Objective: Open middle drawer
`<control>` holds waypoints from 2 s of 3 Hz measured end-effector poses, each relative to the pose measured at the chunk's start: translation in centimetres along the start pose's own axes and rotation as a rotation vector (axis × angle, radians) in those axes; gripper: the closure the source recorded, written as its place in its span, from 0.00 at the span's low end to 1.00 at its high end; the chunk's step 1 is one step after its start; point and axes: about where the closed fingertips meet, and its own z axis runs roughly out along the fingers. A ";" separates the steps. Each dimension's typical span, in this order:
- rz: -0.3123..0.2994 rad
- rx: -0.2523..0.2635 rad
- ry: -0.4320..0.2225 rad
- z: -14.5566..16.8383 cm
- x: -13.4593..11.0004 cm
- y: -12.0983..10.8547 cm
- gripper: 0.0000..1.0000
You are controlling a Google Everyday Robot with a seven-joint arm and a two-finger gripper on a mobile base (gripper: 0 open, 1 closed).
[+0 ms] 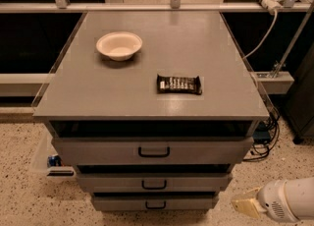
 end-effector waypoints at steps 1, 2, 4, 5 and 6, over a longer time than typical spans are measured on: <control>-0.003 0.003 0.000 -0.1 -0.1 0.0 1.00; 0.008 0.025 -0.033 0.9 0.1 -0.4 1.00; -0.106 0.138 -0.314 7.1 -1.7 -2.2 1.00; -0.156 0.184 -0.382 8.2 -2.7 -2.9 1.00; -0.158 0.184 -0.383 8.3 -2.8 -2.9 1.00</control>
Offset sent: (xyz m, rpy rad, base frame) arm 0.0216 0.0080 -0.0669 0.0343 -0.1930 -0.2161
